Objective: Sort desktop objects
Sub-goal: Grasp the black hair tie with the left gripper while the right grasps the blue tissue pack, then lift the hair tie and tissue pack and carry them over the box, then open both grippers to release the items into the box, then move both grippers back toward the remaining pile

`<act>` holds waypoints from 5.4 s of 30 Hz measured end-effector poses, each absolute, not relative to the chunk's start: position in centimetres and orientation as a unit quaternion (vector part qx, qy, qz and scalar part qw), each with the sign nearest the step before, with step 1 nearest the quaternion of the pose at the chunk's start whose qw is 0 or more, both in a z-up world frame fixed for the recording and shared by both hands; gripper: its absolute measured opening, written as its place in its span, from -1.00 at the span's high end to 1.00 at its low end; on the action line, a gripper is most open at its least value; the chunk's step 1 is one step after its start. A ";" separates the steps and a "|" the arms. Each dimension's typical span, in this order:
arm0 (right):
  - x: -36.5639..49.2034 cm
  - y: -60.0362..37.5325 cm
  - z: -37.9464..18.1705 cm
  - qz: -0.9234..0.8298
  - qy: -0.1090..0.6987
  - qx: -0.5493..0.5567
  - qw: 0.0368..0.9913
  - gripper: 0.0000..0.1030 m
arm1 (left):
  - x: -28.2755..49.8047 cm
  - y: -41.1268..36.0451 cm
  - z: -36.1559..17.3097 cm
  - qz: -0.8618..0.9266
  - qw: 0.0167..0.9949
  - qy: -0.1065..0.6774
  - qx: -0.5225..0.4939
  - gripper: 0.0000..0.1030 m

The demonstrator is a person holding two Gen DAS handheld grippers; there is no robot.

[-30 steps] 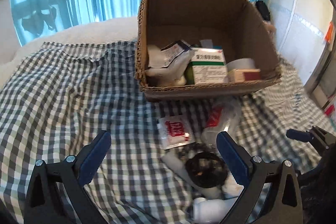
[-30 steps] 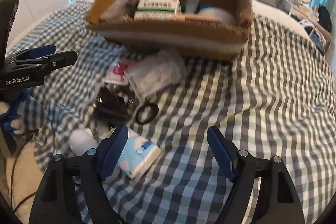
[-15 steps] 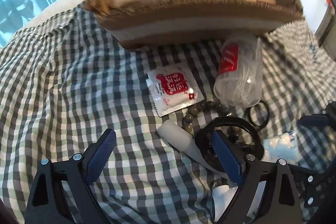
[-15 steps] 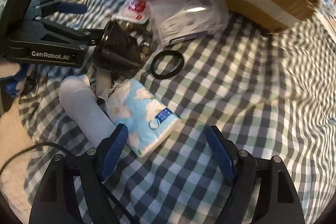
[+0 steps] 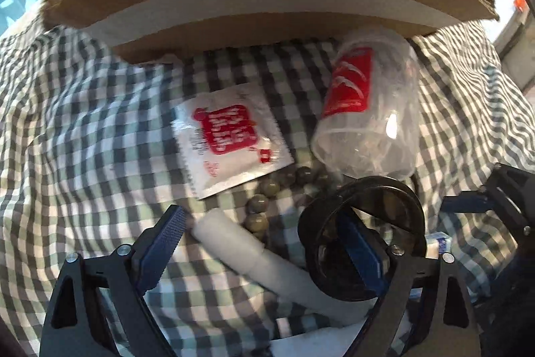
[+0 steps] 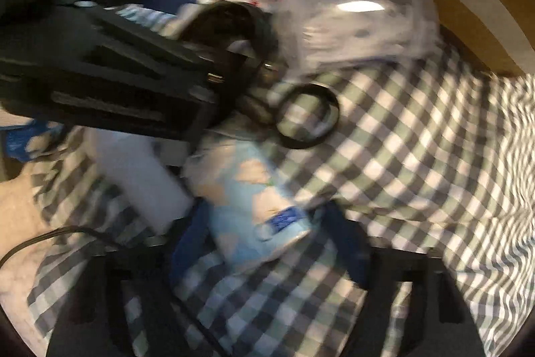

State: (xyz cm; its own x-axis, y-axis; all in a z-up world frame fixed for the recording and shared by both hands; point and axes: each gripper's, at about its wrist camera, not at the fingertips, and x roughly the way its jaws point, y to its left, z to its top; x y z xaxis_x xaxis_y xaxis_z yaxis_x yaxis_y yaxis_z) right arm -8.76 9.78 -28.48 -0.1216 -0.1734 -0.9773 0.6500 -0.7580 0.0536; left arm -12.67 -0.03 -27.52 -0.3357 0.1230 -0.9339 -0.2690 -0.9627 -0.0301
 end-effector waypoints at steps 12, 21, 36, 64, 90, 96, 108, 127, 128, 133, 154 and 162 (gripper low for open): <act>-7.1 12.1 -25.3 -0.773 0.182 0.554 0.252 0.29 | -11.2 -0.8 -25.2 0.839 0.123 0.032 -0.529 0.70; -6.4 15.4 -22.0 -0.822 0.138 0.513 0.206 0.36 | -8.7 -2.1 -21.1 0.864 0.127 0.007 -0.487 0.71; -8.1 16.3 -19.0 -0.877 0.095 0.439 0.169 0.36 | -9.0 -3.2 -16.6 0.902 0.135 -0.016 -0.409 0.78; -3.9 18.7 -3.6 -0.970 -0.028 0.194 0.141 0.35 | -3.3 -3.0 -3.4 0.960 0.143 -0.043 -0.235 0.78; -10.6 16.5 6.3 -0.990 0.011 0.076 0.116 0.35 | -10.7 -2.7 6.3 0.986 0.118 -0.006 -0.114 0.78; -14.9 16.8 2.0 -0.989 0.009 0.108 0.102 0.35 | -14.0 -2.9 2.7 0.983 0.123 -0.004 -0.137 0.78; -24.1 15.2 -6.7 -0.971 0.022 0.212 0.111 0.35 | -22.2 -3.3 -6.3 0.968 0.107 0.000 -0.225 0.78; -26.4 15.9 -10.1 -0.960 0.013 0.259 0.102 0.13 | -25.7 -0.5 -13.4 0.942 0.102 0.055 -0.314 -0.14; -26.0 15.9 -9.7 -0.962 0.013 0.254 0.101 0.11 | -25.6 -0.3 -13.2 0.943 0.103 0.060 -0.311 -0.28; -24.3 15.9 -7.8 -0.969 0.016 0.231 0.090 0.08 | -23.0 0.6 -11.3 0.959 0.071 0.089 -0.259 -0.99; -13.0 16.4 0.2 -0.991 0.004 0.103 0.087 -0.99 | -13.6 -2.7 0.0 0.989 0.052 0.019 -0.141 -1.00; -10.3 16.7 0.2 -0.991 0.007 0.103 0.083 -0.99 | -9.8 -2.4 0.9 0.989 0.052 0.021 -0.137 -1.00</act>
